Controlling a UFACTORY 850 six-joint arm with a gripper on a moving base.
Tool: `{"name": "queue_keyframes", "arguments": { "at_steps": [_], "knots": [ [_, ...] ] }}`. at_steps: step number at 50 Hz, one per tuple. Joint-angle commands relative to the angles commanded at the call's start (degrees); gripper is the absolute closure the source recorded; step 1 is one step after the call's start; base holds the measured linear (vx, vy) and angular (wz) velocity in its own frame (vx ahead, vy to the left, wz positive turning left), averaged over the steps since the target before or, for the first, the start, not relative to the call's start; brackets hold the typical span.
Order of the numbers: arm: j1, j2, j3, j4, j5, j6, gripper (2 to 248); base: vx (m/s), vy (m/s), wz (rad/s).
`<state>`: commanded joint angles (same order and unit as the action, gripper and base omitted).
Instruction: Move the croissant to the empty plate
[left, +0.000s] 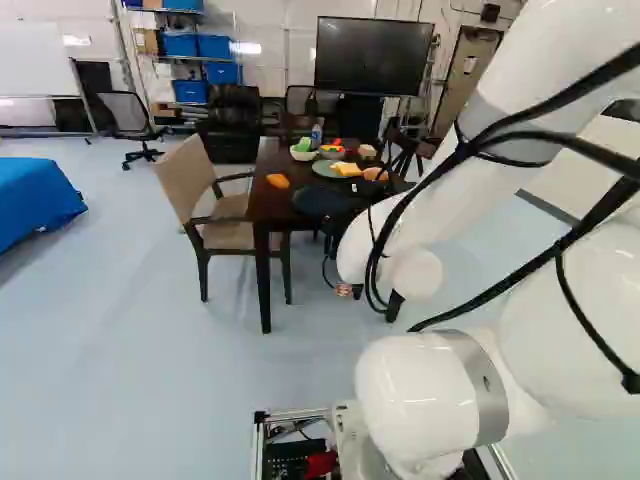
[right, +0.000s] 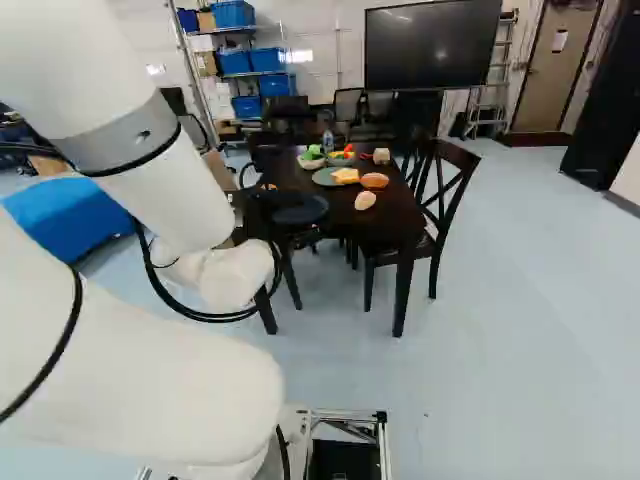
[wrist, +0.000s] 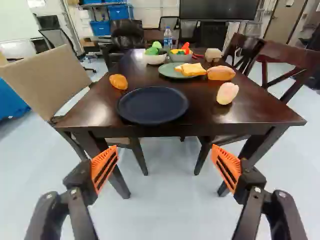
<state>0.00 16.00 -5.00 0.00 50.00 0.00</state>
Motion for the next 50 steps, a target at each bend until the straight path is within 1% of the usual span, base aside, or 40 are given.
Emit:
{"name": "queue_keyframes", "arguments": {
  "at_steps": [43,50],
  "knots": [
    [0.00,0.00,0.00,0.00,0.00,0.00,3,0.000,0.000,0.000],
    [0.00,0.00,0.00,0.00,0.00,0.00,3,0.058,-0.001,-0.006]
  ]
}}
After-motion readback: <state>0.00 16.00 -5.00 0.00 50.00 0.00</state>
